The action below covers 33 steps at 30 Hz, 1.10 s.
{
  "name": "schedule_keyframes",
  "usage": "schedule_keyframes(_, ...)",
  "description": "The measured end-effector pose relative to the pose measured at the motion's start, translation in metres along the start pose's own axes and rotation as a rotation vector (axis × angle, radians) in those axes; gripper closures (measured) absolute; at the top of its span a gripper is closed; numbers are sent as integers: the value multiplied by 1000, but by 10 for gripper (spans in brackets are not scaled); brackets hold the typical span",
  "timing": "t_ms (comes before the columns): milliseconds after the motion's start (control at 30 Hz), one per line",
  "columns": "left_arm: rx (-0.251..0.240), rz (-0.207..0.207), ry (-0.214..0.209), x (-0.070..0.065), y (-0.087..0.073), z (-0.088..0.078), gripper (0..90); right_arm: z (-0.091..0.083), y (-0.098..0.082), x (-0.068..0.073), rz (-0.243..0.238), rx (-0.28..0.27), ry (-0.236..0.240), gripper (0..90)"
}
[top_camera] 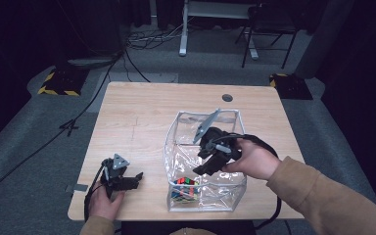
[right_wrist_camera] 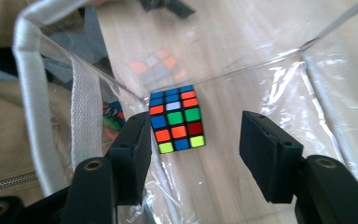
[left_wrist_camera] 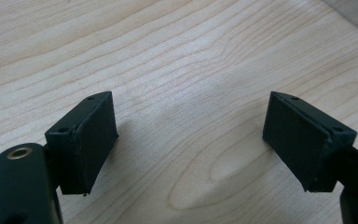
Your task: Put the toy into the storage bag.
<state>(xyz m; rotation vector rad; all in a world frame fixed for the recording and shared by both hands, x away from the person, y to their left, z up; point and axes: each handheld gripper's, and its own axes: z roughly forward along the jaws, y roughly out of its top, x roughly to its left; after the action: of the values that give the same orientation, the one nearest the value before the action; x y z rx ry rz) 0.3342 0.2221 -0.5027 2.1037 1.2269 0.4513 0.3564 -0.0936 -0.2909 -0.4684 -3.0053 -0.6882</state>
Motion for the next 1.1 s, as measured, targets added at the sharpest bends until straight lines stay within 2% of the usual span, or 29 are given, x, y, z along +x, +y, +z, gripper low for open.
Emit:
schedule_keyframes(133, -6, 1, -4, 1, -1, 0, 179, -24, -10, -6, 24, -82, -36, 435)
schedule_keyframes(267, -3, 7, 1, 2, -2, -2, 179, -48, -26, -13, 35, -197, -71, 430)
schedule_keyframes(467, -2, 7, 0, 2, -2, -2, 179, -77, -56, -26, 112, -302, -120, 422)
schedule_keyframes(533, -4, 3, -3, 2, -2, -2, 179, -81, -61, -28, 123, -313, -129, 418)
schedule_keyframes(567, 3, 10, -3, 3, -2, -3, 179, -88, -71, -33, 145, -326, -153, 414)
schedule_keyframes(600, 3, 10, -3, 3, -2, -3, 179, -88, -71, -33, 145, -326, -153, 414)
schedule_keyframes(667, -1, 5, -9, 5, -3, -3, 179, -95, -84, -39, 179, -349, -183, 399)
schedule_keyframes(800, 4, 0, -10, 14, -7, -8, 179, -100, -99, -47, 225, -363, -214, 384)
schedule_keyframes(833, -4, 1, -7, 15, -8, -8, 179, -101, -108, -52, 254, -372, -229, 372)
schedule_keyframes(967, -3, 2, -8, 15, -8, -8, 178, -99, -127, -62, 305, -374, -265, 365)
schedule_keyframes(1100, -4, 3, -9, 15, -8, -8, 179, -95, -140, -69, 327, -371, -295, 351)
